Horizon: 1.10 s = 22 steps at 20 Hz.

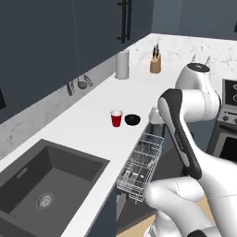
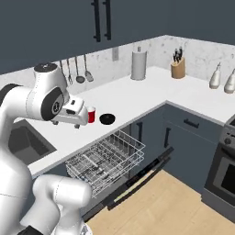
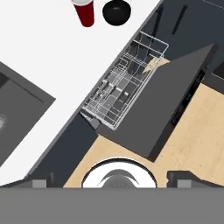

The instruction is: Pick up the cup and bowl from the counter, place them in the dishwasher, and close the dishwasher door.

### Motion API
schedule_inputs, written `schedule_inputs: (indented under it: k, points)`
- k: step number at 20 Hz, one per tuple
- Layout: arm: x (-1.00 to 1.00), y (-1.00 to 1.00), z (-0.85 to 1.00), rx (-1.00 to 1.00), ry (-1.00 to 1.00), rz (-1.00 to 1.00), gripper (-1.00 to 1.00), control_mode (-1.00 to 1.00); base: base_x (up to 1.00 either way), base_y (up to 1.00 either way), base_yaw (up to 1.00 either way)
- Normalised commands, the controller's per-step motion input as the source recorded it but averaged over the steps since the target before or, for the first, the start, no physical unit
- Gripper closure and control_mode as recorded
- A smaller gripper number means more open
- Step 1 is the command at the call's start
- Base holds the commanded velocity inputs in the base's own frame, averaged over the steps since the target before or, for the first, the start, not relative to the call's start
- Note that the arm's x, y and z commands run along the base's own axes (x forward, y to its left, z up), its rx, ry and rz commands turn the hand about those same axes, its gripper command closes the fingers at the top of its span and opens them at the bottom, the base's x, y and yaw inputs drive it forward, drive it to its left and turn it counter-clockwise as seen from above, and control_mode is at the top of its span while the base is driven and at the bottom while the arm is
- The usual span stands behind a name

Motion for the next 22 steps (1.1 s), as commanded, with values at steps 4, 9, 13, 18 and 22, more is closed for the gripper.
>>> schedule_inputs:
  k: [4,9,13,18,22]
  points:
    - [0.00,0.00,0.00,0.00,0.00,0.00,-1.00,1.00,0.61,0.19,-0.12]
    - [0.00,0.00,0.00,0.00,0.00,0.00,-1.00,1.00,0.29,0.11,-0.18]
    - [0.00,0.00,0.00,0.00,0.00,0.00,-1.00,1.00,0.17,0.25,-0.32]
    - [0.00,0.00,0.00,0.00,0.00,0.00,-1.00,1.00,0.38,0.25,-0.28]
    - [0.00,0.00,0.00,0.00,0.00,0.00,-1.00,1.00,0.10,0.03,-0.21]
